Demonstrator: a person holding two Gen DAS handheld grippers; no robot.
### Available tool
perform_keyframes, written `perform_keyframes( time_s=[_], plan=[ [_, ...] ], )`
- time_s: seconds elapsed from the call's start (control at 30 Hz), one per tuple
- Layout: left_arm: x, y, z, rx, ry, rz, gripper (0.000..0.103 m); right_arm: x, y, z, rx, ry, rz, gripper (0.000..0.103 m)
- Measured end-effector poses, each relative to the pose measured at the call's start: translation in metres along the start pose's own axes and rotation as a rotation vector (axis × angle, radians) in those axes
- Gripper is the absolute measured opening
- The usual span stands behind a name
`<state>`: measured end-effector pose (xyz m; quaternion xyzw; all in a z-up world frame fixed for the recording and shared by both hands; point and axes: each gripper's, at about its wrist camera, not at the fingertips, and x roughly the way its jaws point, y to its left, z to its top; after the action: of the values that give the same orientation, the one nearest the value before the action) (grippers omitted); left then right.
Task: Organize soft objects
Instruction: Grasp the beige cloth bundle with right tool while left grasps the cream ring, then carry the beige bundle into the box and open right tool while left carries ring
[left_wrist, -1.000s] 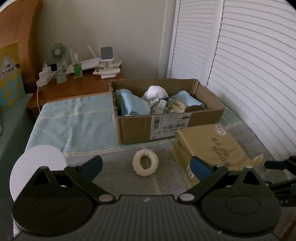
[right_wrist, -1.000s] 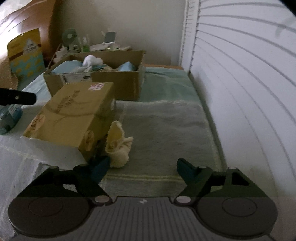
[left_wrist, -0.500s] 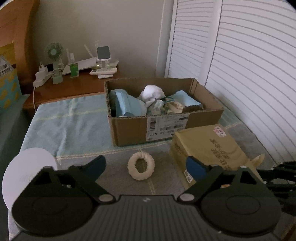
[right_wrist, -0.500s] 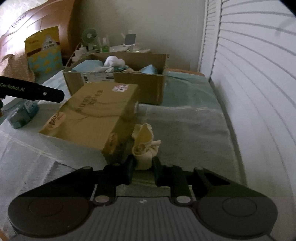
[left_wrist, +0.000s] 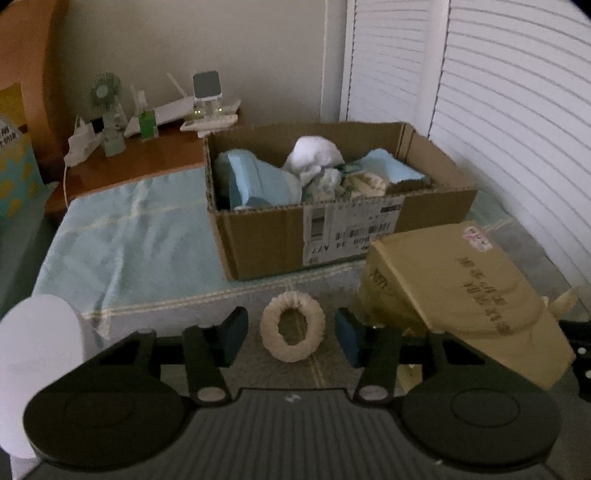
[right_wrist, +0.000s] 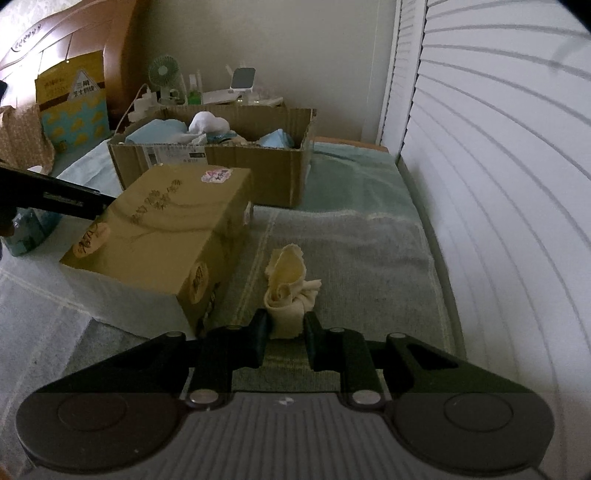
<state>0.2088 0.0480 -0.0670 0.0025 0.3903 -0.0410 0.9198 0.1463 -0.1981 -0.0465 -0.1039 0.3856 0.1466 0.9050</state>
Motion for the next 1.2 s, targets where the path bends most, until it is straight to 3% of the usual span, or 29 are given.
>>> perform_keyframes(
  time_s=[0.33,0.43,0.6,0.67,0.8,1.2],
  plan=[
    [0.012,0.001,-0.002,-0.010,0.012,0.004,0.046,0.006,-0.003,0.002,0.016,-0.003,0.000,0.040],
    [0.012,0.000,-0.002,-0.010,0.008,-0.001,0.039,0.008,-0.002,0.004,0.011,-0.006,0.000,0.043],
    [0.012,0.001,0.000,-0.010,0.009,-0.012,0.032,0.012,-0.001,0.007,0.010,-0.007,-0.004,0.042],
    [0.011,0.002,0.000,-0.016,0.012,-0.021,0.030,0.013,-0.001,0.009,0.018,0.000,-0.013,0.033],
    [0.004,0.003,0.000,-0.002,0.007,-0.031,0.029,0.007,0.000,0.011,0.014,-0.005,-0.024,0.032],
    [-0.056,0.005,-0.003,0.073,-0.035,-0.104,0.029,-0.029,0.004,0.039,-0.006,-0.081,-0.038,0.032]
  ],
)
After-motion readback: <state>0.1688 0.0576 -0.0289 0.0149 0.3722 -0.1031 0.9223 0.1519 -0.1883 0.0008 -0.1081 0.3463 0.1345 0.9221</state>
